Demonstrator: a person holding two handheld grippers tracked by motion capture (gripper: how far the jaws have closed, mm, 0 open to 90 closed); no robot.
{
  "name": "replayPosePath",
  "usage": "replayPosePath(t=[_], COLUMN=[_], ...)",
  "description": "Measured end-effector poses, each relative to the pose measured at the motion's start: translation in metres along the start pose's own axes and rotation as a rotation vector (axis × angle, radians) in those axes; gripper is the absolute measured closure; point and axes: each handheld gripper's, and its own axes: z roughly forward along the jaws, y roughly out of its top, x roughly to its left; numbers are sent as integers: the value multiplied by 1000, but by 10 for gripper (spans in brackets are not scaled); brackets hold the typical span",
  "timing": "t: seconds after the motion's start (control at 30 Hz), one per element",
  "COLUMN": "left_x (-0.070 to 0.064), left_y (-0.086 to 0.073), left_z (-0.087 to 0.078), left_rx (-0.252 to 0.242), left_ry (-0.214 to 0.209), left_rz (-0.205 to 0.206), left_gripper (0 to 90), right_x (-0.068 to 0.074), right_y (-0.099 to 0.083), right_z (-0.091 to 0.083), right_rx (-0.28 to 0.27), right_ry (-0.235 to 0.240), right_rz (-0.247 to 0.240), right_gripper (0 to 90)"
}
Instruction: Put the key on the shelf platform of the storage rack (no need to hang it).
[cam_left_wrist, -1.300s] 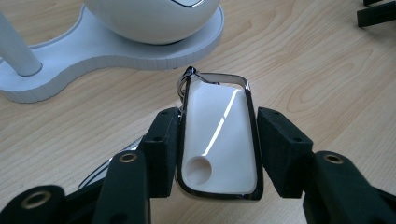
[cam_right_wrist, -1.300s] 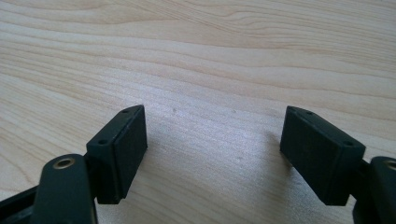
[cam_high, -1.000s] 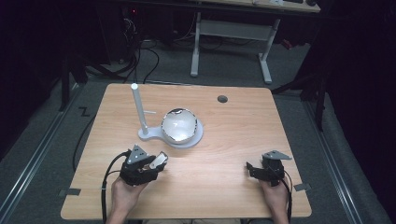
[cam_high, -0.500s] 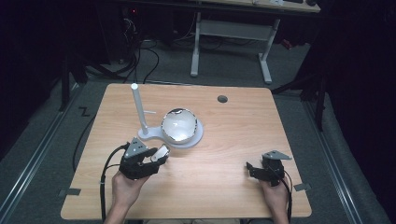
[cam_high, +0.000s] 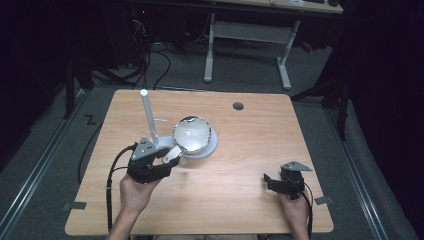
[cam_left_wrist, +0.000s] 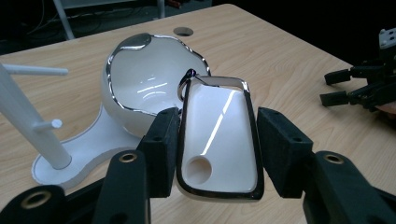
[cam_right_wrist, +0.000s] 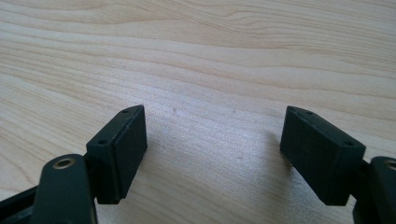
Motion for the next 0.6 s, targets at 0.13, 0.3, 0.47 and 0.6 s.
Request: replayPosePath(t=[0.13, 0.3, 0.47, 0.6], left_x=[-8, -18, -29, -37], left_y=[5, 10, 17, 22], left_z=[1, 2, 2, 4], left_rx=[0, 0, -3, -9], left_ry=[-8, -27, -47, -62], left_rz=[4, 15, 16, 5], left_gripper=[509, 509, 510, 510], right_x=[0, 0, 0, 0], right_y=[0, 0, 0, 0], right_z=[0, 0, 0, 0], right_rx=[0, 0, 0, 0], right_ry=[0, 0, 0, 0], right_rz=[-1, 1, 1, 1], right_gripper=[233, 233, 232, 232])
